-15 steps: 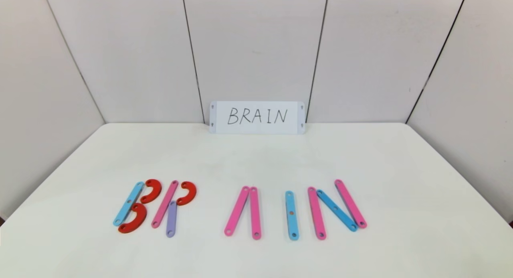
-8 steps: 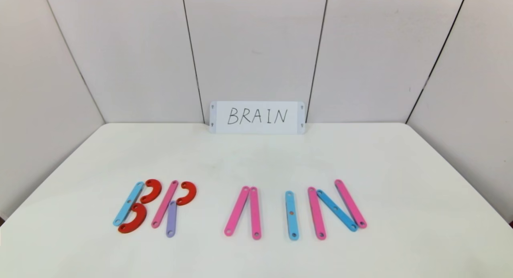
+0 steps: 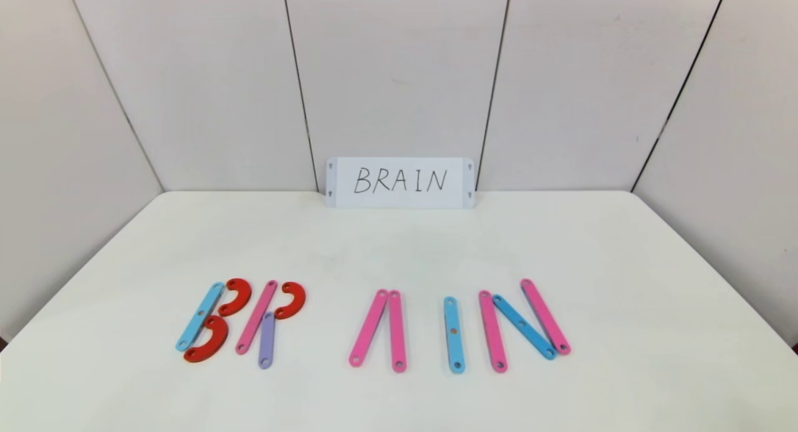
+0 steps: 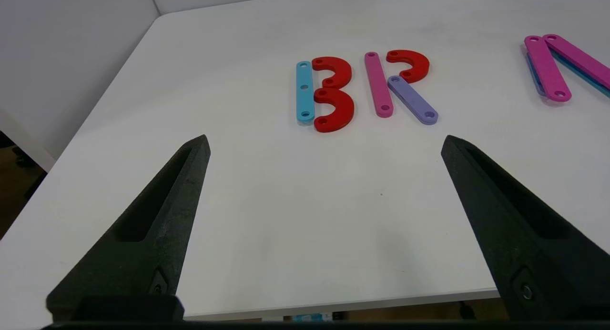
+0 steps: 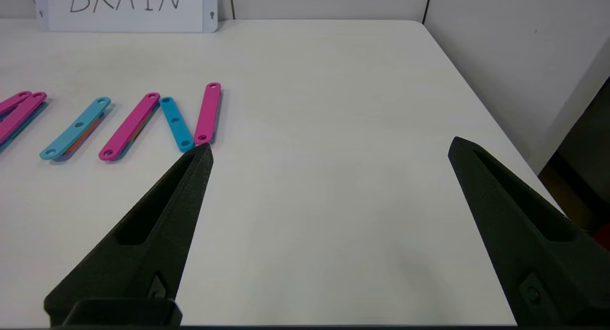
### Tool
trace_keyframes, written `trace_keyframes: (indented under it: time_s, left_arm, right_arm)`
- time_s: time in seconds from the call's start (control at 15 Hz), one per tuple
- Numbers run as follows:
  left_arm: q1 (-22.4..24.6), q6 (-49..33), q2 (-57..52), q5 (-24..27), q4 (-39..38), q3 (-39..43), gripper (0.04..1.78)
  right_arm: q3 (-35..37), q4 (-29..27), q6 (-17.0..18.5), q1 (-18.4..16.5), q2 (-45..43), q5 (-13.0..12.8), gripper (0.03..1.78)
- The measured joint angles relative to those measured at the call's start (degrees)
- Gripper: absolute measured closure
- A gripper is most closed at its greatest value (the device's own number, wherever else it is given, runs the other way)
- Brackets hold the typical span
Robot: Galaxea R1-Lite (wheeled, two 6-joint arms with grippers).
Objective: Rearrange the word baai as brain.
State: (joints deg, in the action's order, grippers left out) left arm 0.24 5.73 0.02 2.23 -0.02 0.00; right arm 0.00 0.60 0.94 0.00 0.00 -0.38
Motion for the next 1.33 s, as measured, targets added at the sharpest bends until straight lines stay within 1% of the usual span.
trace_keyframes:
  time_s: [0.13, 0.53, 1.33]
  left_arm:
    - [0.00, -0.33, 0.00, -0.50, 0.12, 0.00, 0.12]
    - [-0.02, -5.33, 0.00, -1.38, 0.05, 0.00, 0.12]
    - [0.00, -5.63, 0.00, -1.93, 0.02, 0.00, 0.12]
  right_arm:
    - [0.00, 0.00, 0.11, 0.00, 0.00, -0.04, 0.08]
    - [0.00, -0.02, 0.11, 0.00, 0.00, -0.06, 0.08]
    - [0.00, 0.00, 0.10, 0.00, 0.00, -0.06, 0.08]
